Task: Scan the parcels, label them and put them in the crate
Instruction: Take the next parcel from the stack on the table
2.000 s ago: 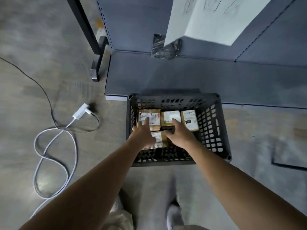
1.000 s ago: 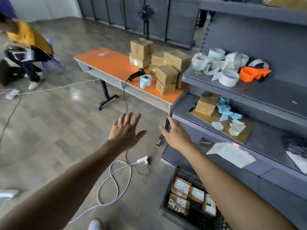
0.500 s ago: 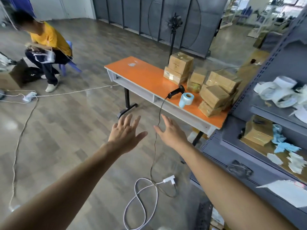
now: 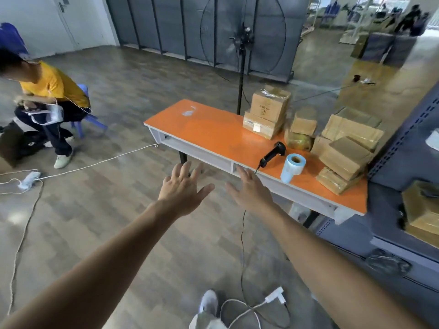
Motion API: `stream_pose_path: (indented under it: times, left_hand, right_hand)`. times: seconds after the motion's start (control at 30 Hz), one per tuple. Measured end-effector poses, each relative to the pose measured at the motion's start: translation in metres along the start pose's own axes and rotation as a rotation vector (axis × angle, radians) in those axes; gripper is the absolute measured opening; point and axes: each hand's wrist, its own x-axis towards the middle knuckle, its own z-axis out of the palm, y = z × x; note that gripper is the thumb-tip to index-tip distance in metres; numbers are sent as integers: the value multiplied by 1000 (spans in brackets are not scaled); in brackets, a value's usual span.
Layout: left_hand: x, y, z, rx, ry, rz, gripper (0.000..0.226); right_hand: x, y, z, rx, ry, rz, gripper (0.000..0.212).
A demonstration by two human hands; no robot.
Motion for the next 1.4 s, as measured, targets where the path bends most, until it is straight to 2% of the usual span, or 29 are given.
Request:
stream_pose_path:
  times: [0.3, 0.57, 0.8, 0.97, 1.1, 1.4]
  left_hand:
    - [190, -31, 25, -75, -120, 108, 76]
    - [305, -8, 47, -96, -187, 339, 75]
    - [401, 29, 60, -102, -308, 607, 75]
    - [437, 69, 61, -145, -347, 795, 74]
    - [441, 105, 71, -206, -395, 911, 70]
    - [439, 211, 98, -185, -519, 1019, 72]
  right_hand:
    - [161, 9, -16, 11, 75, 202, 78]
    - [227, 41, -44, -11, 148, 419, 81]
    - [258, 65, -68, 15, 366, 624, 76]
    - [255, 77, -83, -3, 457, 835, 76]
    - [239, 100, -92, -9, 450, 948, 76]
    - [198, 186, -116, -30, 401, 1156, 77]
